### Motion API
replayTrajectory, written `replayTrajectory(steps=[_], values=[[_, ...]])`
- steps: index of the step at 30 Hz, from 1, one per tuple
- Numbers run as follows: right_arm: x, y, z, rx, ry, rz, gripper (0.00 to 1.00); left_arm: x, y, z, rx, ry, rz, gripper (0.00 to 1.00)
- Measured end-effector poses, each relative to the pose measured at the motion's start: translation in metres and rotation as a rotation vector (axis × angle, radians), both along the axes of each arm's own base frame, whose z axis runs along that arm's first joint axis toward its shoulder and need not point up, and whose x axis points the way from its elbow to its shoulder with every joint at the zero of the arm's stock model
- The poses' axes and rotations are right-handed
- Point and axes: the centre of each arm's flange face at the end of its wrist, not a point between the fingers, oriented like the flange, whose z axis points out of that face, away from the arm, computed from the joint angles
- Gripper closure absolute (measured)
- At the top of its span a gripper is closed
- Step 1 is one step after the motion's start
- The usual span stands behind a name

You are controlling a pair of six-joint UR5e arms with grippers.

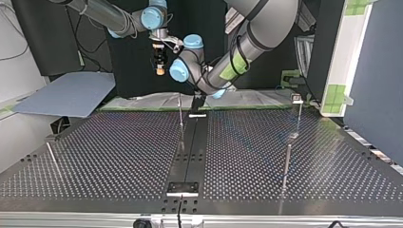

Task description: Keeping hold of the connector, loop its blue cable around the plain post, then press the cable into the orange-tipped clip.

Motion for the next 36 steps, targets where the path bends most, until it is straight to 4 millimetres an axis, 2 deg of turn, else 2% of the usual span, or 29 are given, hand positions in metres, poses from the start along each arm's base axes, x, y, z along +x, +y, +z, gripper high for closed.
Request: replayTrajectory(steps=[4, 12, 21, 23, 24, 25, 26, 27, 29, 30, 31, 32, 36], values=[[0.0, 0.0, 0.0, 0.001, 0.0, 0.0, 1.0, -0.003, -0.003, -0.008, -0.019, 0.01, -0.009, 0.0], [0.0, 0.0, 0.0, 0.001, 0.0, -0.001, 1.0, -0.011, -0.009, -0.046, -0.061, 0.038, -0.034, 0.0], [-0.002, -0.003, 0.0, -0.001, 0.002, -0.005, 1.0, 0.001, -0.019, -0.05, -0.216, 0.008, -0.053, 0.0], [-0.002, -0.003, 0.0, -0.002, 0.002, -0.006, 1.0, 0.003, -0.02, -0.05, -0.245, 0.006, -0.057, 0.24], [-0.002, -0.003, 0.0, -0.002, 0.002, -0.006, 1.0, 0.005, -0.02, -0.05, -0.264, 0.008, -0.059, 0.24], [-0.002, -0.003, 0.0, -0.002, 0.002, -0.006, 1.0, 0.005, -0.021, -0.05, -0.276, 0.01, -0.061, 0.38], [-0.002, -0.004, 0.0, -0.002, 0.002, -0.007, 1.0, 0.005, -0.021, -0.05, -0.288, 0.013, -0.063, 0.49], [-0.002, -0.004, 0.0, -0.002, 0.002, -0.007, 1.0, 0.006, -0.021, -0.05, -0.303, 0.018, -0.065, 0.49], [-0.002, -0.004, 0.0, -0.002, 0.002, -0.008, 1.0, 0.006, -0.023, -0.051, -0.325, 0.025, -0.069, 0.76], [-0.003, -0.004, 0.0, -0.001, 0.003, -0.008, 1.0, 0.006, -0.023, -0.051, -0.34, 0.03, -0.07, 0.76], [-0.003, -0.004, 0.0, -0.001, 0.003, -0.008, 1.0, 0.006, -0.023, -0.051, -0.35, 0.033, -0.07, 0.89], [-0.003, -0.004, 0.0, -0.001, 0.003, -0.009, 1.0, 0.006, -0.024, -0.051, -0.359, 0.035, -0.068, 0.98], [-0.003, -0.005, 0.0, -0.001, 0.003, -0.009, 1.0, 0.006, -0.022, -0.051, -0.373, 0.033, -0.046, 0.98]])
